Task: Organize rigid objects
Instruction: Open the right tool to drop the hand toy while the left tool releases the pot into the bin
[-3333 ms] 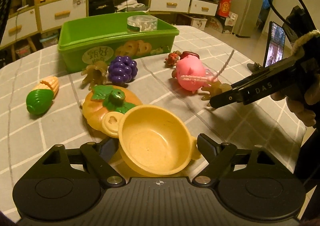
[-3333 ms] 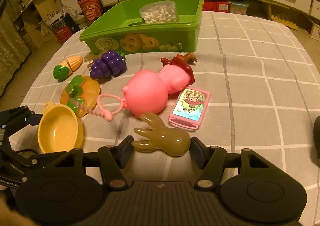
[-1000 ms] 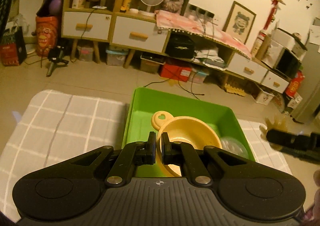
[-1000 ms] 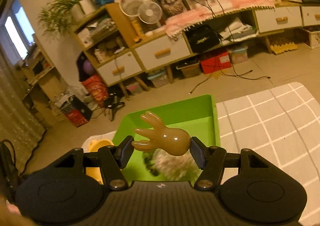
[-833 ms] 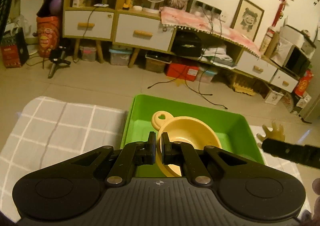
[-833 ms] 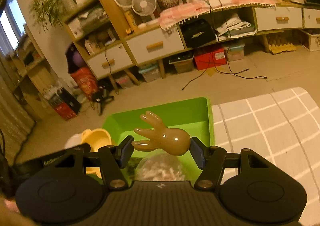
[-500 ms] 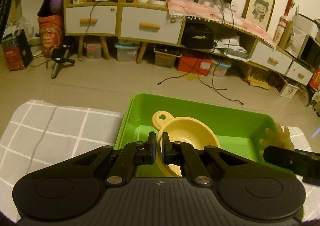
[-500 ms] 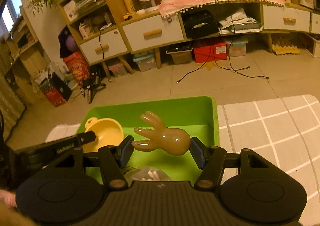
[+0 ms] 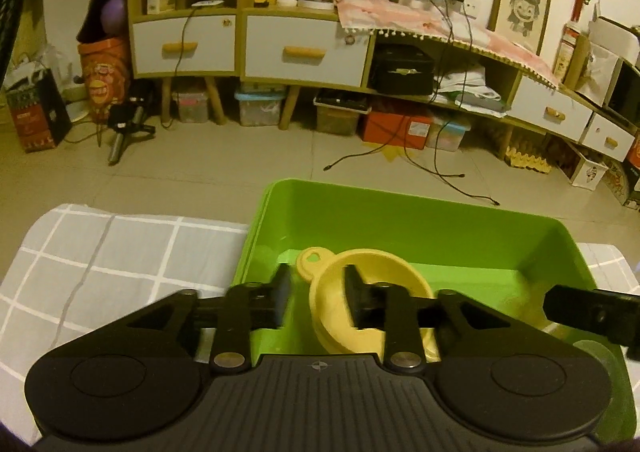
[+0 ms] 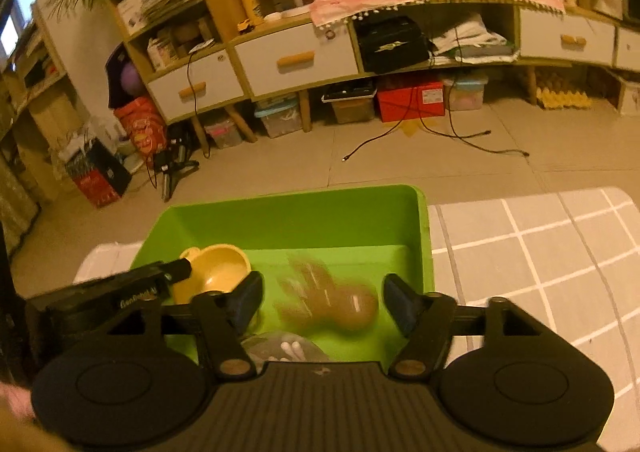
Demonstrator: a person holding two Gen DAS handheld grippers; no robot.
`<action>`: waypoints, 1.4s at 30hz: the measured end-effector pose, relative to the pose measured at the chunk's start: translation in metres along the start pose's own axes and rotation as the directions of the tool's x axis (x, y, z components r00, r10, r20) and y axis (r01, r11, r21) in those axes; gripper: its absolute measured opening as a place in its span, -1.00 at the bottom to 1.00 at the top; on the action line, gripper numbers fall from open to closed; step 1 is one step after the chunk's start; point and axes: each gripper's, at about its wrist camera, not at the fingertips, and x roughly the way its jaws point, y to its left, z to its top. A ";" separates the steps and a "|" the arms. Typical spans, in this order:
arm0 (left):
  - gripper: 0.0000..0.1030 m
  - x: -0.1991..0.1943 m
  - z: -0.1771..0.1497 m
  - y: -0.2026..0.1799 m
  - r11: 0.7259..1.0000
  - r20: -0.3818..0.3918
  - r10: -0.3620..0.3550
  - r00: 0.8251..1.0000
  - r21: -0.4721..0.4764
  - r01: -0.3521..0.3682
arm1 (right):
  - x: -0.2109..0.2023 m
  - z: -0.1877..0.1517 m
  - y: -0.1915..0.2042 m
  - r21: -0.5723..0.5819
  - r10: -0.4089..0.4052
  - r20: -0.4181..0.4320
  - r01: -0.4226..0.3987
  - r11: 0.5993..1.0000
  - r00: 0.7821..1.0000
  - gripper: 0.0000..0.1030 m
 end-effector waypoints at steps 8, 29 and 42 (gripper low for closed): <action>0.50 -0.012 0.003 -0.010 1.000 0.021 -0.010 1.000 0.028 0.009 | -0.020 0.004 0.000 0.031 0.018 0.029 -0.019 0.999 0.999 0.12; 0.83 -0.071 0.004 -0.006 0.999 0.038 -0.028 0.999 0.019 0.028 | -0.086 -0.005 0.029 0.007 0.027 0.079 -0.027 1.000 0.997 0.14; 0.95 -0.107 -0.010 0.007 0.999 0.052 -0.025 0.998 0.030 0.024 | -0.122 -0.022 0.043 0.002 0.035 0.093 -0.035 0.999 0.995 0.16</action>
